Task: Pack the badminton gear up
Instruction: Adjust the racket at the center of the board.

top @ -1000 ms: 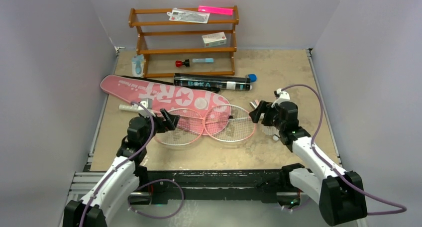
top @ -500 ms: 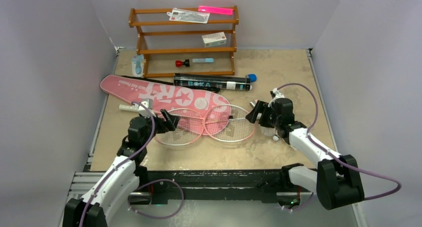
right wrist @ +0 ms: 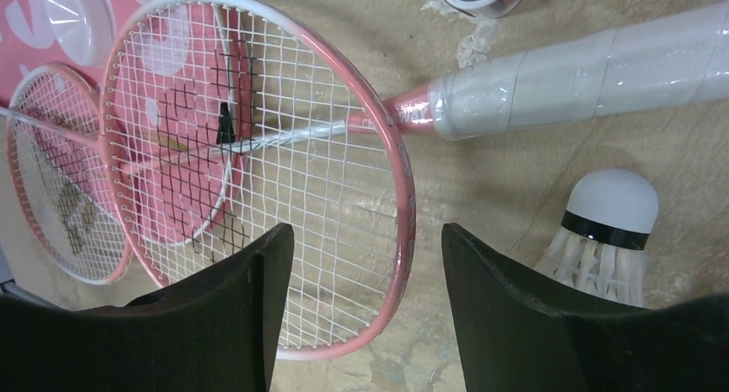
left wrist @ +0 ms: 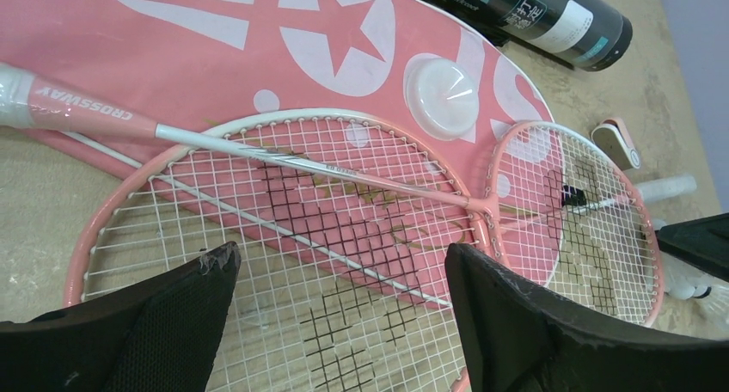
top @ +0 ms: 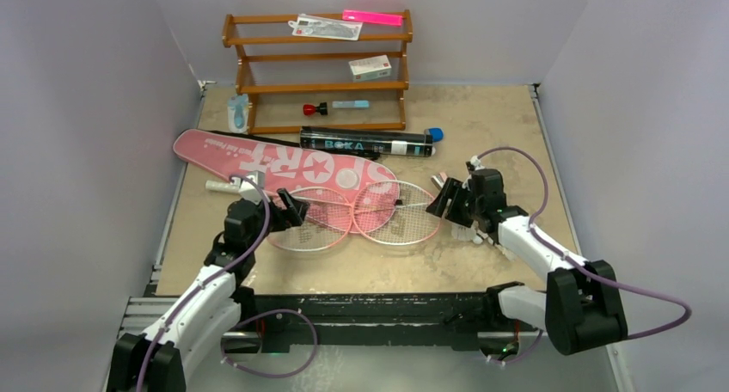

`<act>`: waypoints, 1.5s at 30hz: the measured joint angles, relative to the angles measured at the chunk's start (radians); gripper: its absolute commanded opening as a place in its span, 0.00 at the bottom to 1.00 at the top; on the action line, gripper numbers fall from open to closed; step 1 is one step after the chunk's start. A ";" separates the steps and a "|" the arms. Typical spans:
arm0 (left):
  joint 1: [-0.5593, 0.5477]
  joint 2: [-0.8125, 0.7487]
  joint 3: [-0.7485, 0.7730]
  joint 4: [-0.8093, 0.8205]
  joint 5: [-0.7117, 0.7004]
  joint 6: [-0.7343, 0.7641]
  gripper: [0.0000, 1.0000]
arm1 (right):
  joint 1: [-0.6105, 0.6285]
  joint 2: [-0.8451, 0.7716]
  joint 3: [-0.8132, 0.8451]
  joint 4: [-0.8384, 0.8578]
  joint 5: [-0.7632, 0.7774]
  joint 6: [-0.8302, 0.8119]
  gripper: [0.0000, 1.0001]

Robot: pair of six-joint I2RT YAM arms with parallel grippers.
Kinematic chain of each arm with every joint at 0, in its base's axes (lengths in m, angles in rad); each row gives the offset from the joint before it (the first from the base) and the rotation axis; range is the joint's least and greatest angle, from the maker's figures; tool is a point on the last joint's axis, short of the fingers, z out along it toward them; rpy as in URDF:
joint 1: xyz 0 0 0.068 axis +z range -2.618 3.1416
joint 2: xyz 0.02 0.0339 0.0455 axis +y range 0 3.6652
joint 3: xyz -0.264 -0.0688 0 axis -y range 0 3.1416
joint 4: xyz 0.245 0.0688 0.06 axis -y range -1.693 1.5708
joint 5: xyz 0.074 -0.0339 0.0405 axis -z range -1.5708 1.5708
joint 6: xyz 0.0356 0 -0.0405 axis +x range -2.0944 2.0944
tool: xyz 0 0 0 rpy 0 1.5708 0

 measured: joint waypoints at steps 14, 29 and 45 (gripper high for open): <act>0.000 -0.013 0.000 0.000 -0.006 0.000 0.85 | -0.042 0.088 0.001 0.001 -0.083 0.074 0.52; 0.000 -0.004 0.000 0.003 -0.006 0.000 0.85 | 0.033 0.105 0.183 0.084 -0.234 0.061 0.49; 0.000 0.058 0.000 0.042 0.025 0.001 0.85 | -0.008 0.253 0.458 -0.148 0.050 -0.047 0.81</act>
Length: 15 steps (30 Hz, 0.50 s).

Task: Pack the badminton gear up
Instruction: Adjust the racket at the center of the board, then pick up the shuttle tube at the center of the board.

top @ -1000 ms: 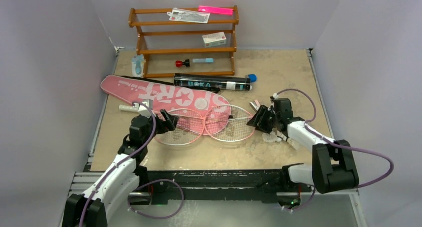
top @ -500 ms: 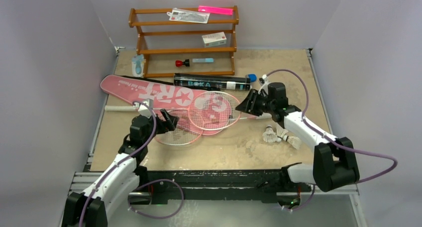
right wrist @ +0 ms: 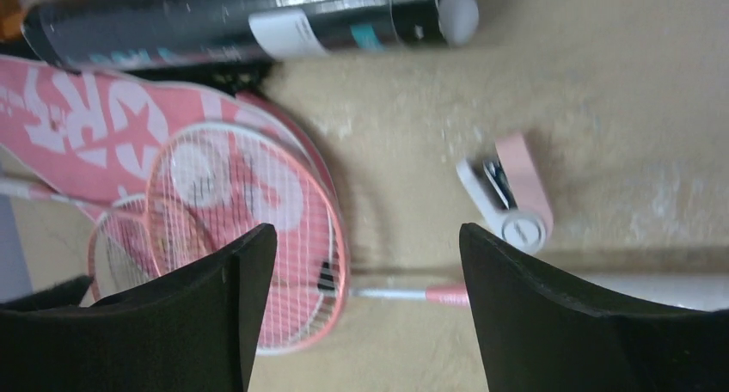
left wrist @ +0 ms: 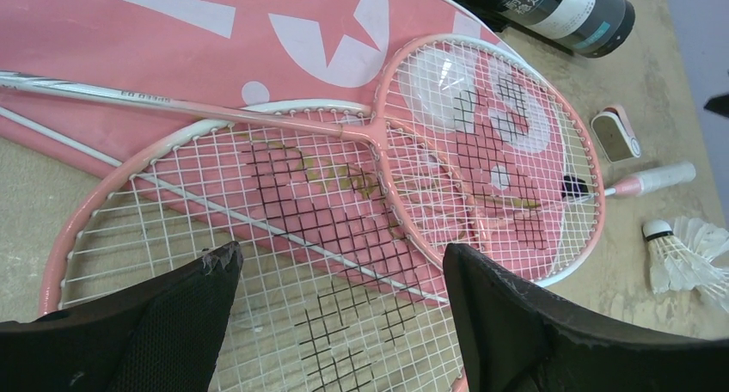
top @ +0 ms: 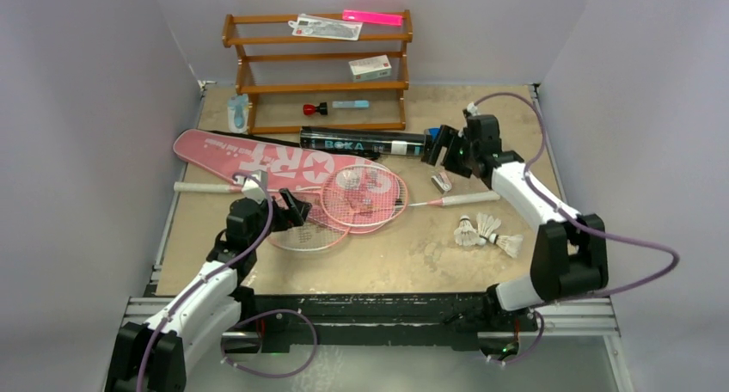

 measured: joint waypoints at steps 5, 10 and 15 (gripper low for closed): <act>0.000 0.000 0.000 0.007 0.007 0.000 0.85 | -0.021 0.187 0.178 0.031 0.005 -0.004 0.81; 0.000 -0.003 0.000 0.007 0.008 0.000 0.85 | -0.062 0.355 0.267 0.073 -0.015 -0.004 0.76; 0.000 -0.002 0.000 0.007 0.008 0.000 0.85 | -0.090 0.466 0.335 0.081 -0.058 -0.004 0.69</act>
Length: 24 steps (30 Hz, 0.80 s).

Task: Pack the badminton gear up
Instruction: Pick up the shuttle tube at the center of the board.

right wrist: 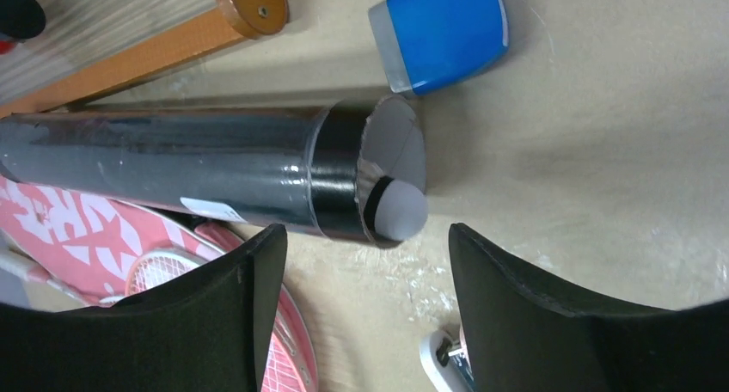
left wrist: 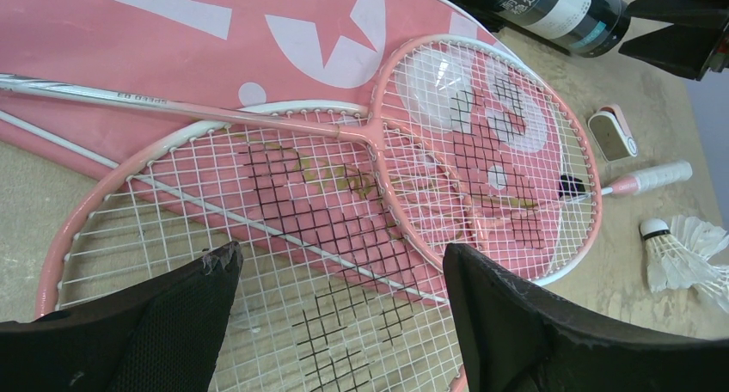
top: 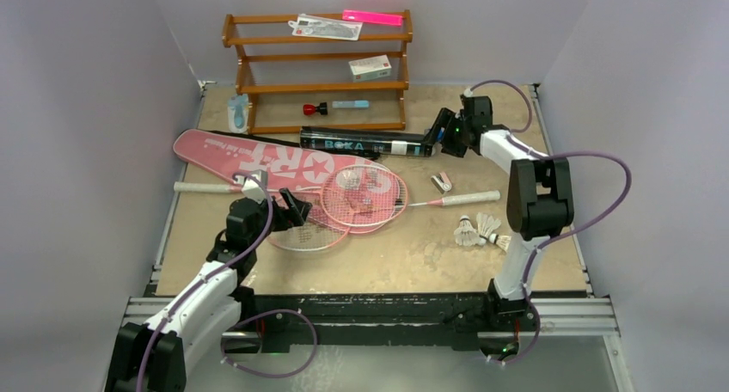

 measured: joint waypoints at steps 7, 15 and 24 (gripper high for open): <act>0.000 0.002 0.000 0.000 0.000 0.000 0.85 | -0.005 0.059 0.049 0.040 -0.077 -0.001 0.58; 0.000 0.003 0.000 0.000 0.000 0.000 0.85 | -0.022 0.105 0.068 0.128 -0.188 0.026 0.35; 0.000 0.009 0.001 0.000 0.003 0.000 0.85 | -0.121 0.162 0.020 0.341 -0.425 0.200 0.00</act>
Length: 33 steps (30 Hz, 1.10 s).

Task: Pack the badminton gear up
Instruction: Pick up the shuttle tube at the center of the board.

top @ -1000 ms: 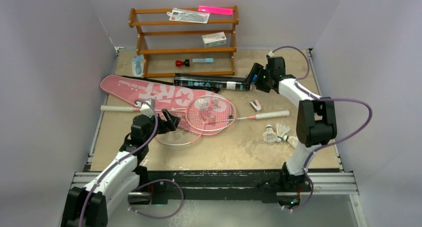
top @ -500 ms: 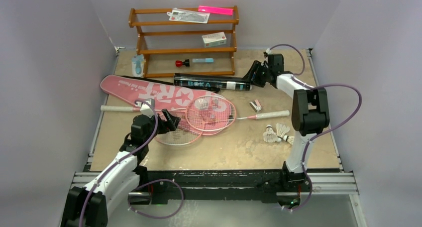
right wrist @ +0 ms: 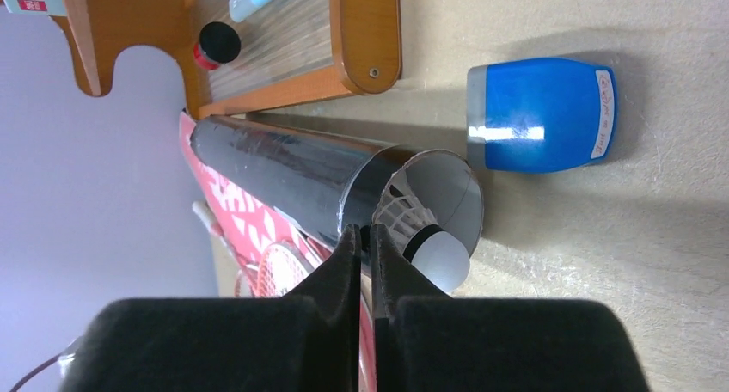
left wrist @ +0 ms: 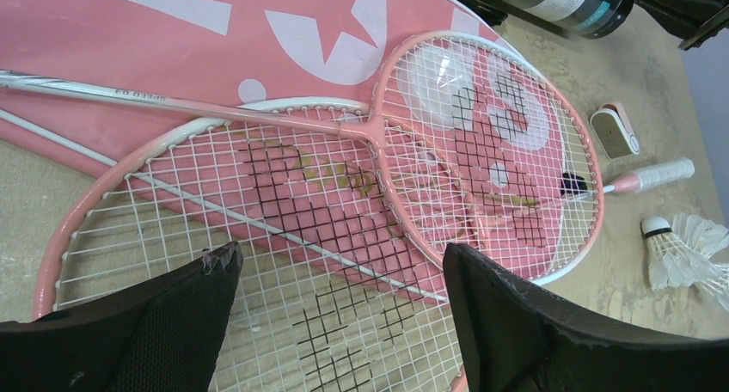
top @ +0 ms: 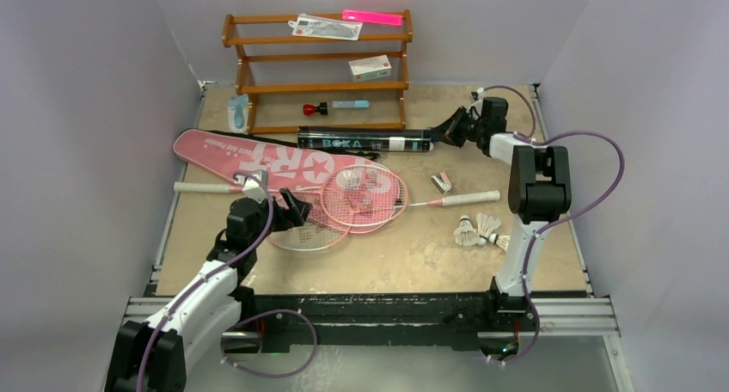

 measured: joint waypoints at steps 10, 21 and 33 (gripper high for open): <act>0.000 0.006 0.001 0.001 0.000 0.000 0.85 | -0.017 -0.057 -0.002 -0.007 -0.095 0.029 0.00; -0.010 0.084 0.072 0.037 0.041 0.009 0.87 | -0.013 -0.424 -0.002 -0.175 -0.064 -0.057 0.00; -0.163 0.589 0.527 0.409 0.309 0.311 0.98 | -0.008 -0.511 0.027 -0.424 -0.005 -0.142 0.00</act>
